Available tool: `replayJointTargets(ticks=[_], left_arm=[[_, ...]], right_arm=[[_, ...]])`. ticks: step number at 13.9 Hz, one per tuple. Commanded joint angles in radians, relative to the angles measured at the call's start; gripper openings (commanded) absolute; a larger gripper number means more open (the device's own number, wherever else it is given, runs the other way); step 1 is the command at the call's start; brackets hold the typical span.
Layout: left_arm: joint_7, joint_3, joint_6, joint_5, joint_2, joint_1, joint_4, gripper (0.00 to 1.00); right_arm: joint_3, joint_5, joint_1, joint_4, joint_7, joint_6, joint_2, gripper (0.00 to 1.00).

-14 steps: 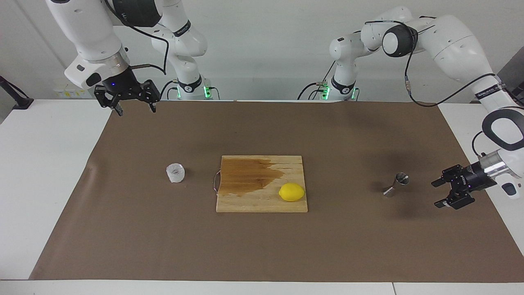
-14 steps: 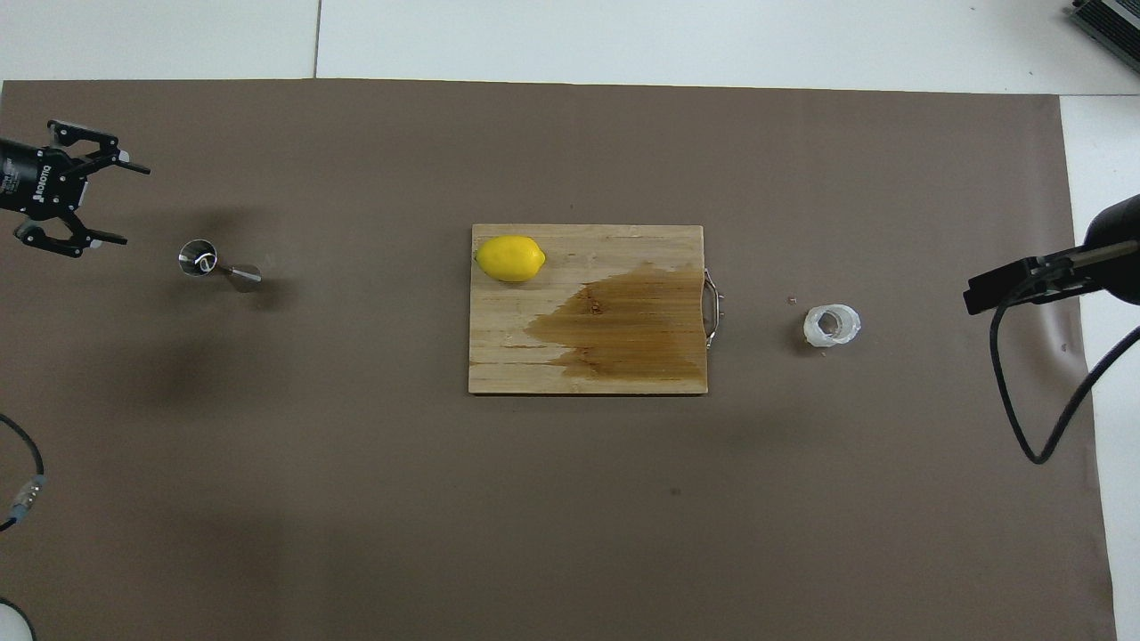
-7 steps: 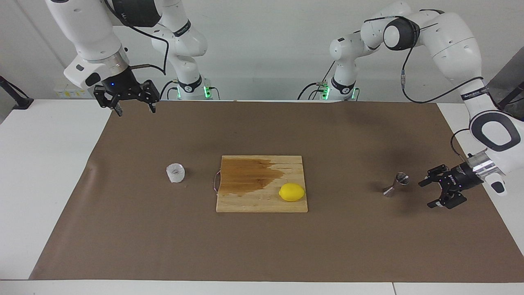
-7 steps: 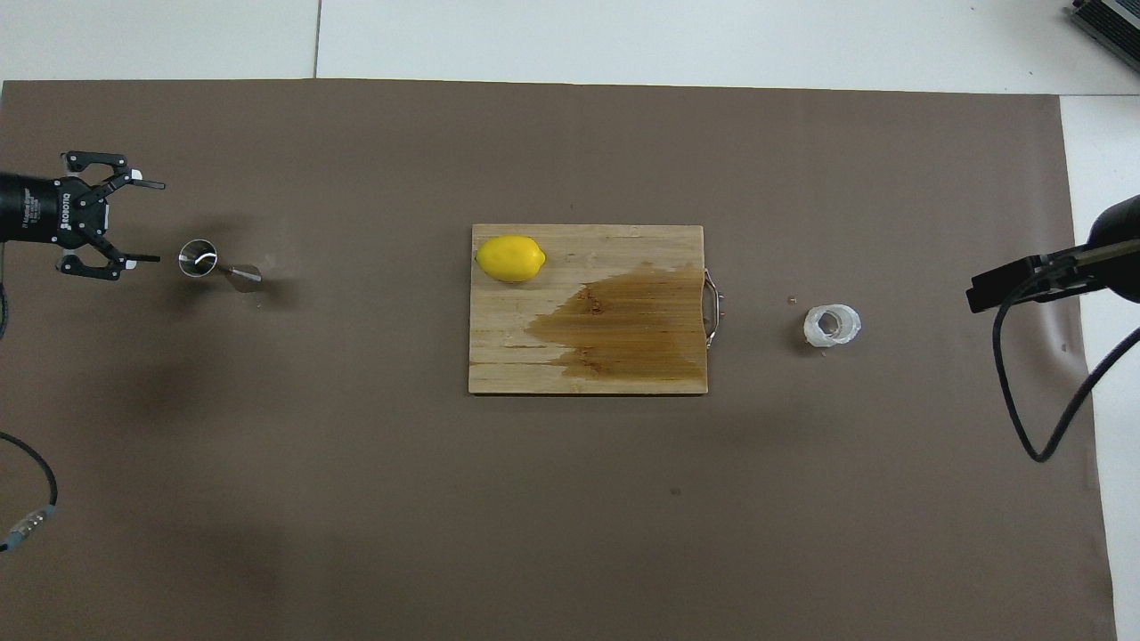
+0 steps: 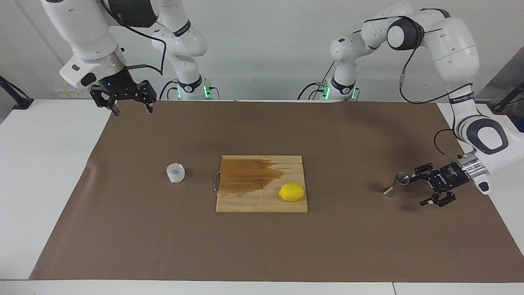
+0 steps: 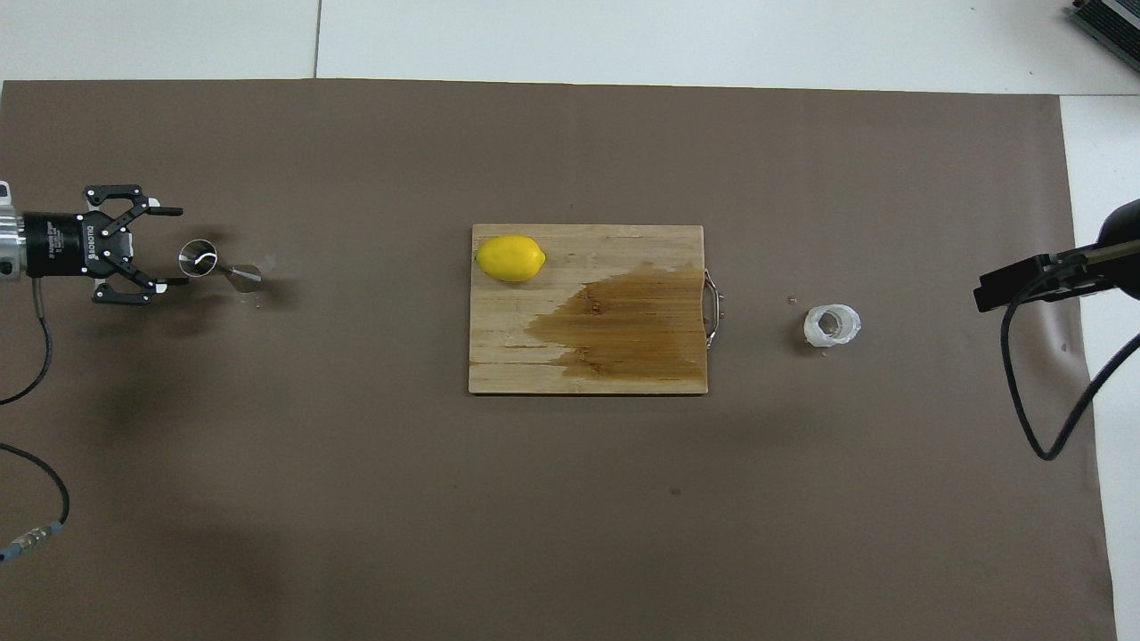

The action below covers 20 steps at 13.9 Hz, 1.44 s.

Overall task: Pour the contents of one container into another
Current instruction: 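Close the left gripper around the small metal cup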

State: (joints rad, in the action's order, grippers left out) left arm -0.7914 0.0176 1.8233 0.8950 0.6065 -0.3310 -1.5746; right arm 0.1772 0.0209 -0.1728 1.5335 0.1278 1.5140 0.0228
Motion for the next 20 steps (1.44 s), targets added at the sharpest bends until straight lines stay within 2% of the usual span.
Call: replayJointTargets(ticks=[1,9,16,17,18,20], left_arm=[[-0.018,0.005,0.014,0.068,-0.030,0.016,-0.079,1.00],[-0.011,0.002,0.001,0.165,-0.063,0.018,-0.197,1.00],[-0.011,0.001,-0.042,0.205,-0.071,0.018,-0.208,1.00],[-0.011,0.001,-0.042,0.206,-0.073,0.018,-0.212,0.97],[-0.011,0.001,-0.042,0.214,-0.074,0.018,-0.214,0.85],[-0.011,0.001,-0.042,0.220,-0.079,0.017,-0.223,0.55]], right_arm=[[0.007,-0.001,-0.013,0.017,0.012,0.008,-0.017,1.00],[0.007,-0.001,-0.011,0.017,0.012,0.008,-0.017,1.00],[0.007,-0.001,-0.011,0.017,0.012,0.008,-0.017,1.00],[0.007,-0.001,-0.013,0.017,0.012,0.008,-0.017,1.00],[0.007,-0.001,-0.013,0.017,0.012,0.008,-0.017,1.00],[0.007,-0.001,-0.011,0.017,0.012,0.008,-0.017,1.00]])
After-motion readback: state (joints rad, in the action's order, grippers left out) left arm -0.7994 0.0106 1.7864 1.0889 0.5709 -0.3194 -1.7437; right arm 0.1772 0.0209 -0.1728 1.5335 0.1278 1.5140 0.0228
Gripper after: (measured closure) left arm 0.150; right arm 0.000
